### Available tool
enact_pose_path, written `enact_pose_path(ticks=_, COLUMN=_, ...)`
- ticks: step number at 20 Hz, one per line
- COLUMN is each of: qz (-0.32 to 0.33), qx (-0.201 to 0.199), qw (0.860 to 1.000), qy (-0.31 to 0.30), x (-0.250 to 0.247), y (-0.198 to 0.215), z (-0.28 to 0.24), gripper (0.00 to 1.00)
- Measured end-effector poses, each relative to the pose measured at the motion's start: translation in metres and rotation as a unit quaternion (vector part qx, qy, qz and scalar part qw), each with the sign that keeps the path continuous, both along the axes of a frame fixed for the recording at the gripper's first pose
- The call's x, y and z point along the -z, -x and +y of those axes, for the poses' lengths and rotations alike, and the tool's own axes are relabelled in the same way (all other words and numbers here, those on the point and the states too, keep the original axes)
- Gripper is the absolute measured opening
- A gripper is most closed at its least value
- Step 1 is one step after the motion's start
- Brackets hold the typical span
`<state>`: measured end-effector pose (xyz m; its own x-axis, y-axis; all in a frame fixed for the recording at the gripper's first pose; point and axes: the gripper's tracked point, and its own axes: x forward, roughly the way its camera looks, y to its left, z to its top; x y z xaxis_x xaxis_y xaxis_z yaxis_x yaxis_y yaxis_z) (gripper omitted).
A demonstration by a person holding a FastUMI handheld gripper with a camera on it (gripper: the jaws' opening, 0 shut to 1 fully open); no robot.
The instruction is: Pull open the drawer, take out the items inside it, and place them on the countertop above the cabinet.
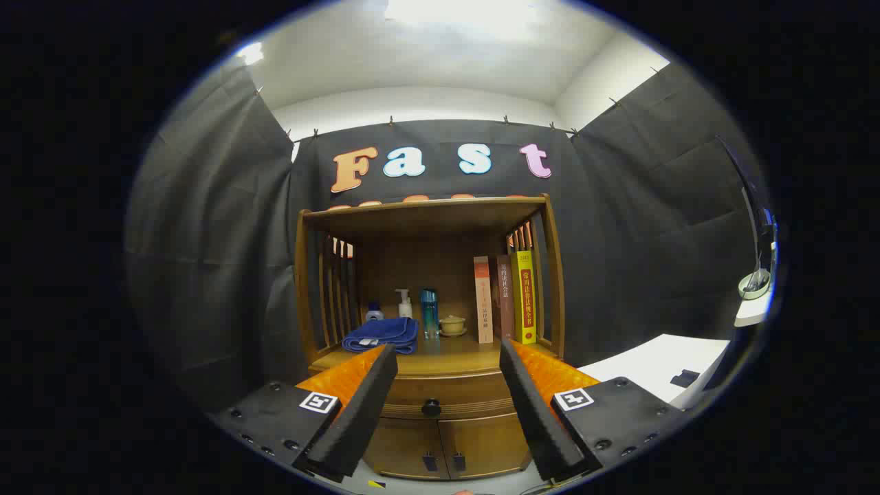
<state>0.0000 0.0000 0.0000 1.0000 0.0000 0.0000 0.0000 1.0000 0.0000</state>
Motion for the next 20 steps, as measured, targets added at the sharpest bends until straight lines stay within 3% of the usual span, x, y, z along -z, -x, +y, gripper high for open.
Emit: enact_pose_path(ticks=20, qz=-0.001, qx=0.003, qw=1.000, qy=0.000, x=0.0089, y=-0.0040, z=-0.0054, gripper=0.98)
